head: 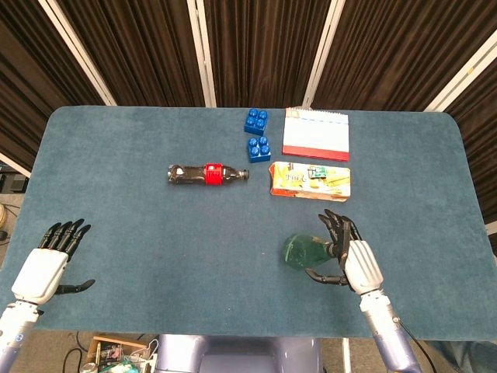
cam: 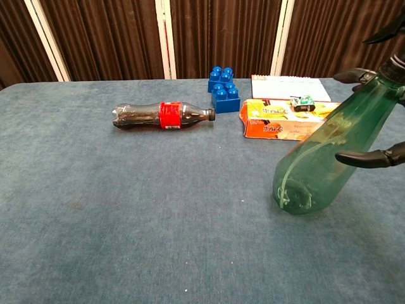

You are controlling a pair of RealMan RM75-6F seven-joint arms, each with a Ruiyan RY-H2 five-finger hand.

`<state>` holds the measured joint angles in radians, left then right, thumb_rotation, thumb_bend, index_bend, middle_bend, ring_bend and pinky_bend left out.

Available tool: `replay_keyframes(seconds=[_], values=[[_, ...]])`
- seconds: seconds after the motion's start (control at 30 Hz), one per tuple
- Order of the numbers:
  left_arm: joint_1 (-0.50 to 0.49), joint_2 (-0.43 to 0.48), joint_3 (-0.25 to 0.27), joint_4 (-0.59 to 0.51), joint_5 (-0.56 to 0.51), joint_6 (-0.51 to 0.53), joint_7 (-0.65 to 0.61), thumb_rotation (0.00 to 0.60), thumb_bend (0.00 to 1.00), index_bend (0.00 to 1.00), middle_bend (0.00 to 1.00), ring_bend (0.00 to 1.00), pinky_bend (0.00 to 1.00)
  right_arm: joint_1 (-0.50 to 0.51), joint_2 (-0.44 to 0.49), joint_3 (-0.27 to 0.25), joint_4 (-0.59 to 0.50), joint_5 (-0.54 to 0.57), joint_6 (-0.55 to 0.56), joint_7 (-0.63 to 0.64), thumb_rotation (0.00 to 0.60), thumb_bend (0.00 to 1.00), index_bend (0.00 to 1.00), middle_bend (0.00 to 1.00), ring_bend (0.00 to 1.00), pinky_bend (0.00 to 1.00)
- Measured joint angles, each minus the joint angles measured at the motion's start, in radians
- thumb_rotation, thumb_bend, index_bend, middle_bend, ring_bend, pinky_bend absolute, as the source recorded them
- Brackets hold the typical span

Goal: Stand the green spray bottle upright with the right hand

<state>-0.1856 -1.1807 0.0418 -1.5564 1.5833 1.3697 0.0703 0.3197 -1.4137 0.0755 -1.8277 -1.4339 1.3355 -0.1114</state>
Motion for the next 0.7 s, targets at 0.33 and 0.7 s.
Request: replay_keyframes(seconds=[0.33, 0.7], values=[[0.002, 0.004, 0.002, -0.001, 0.007, 0.006, -0.009, 0.6, 0.0, 0.0, 0.0, 0.0, 0.01, 0.014, -0.009, 0.018, -0.028, 0.014, -0.013, -0.061, 0.6, 0.21, 0.0, 0.0, 0.0, 0.0], [0.003, 0.009, 0.002, 0.002, 0.009, 0.009, -0.024, 0.6, 0.0, 0.0, 0.0, 0.0, 0.01, 0.055, -0.044, 0.064, -0.041, 0.088, -0.056, -0.164, 0.6, 0.21, 0.0, 0.0, 0.0, 0.0]])
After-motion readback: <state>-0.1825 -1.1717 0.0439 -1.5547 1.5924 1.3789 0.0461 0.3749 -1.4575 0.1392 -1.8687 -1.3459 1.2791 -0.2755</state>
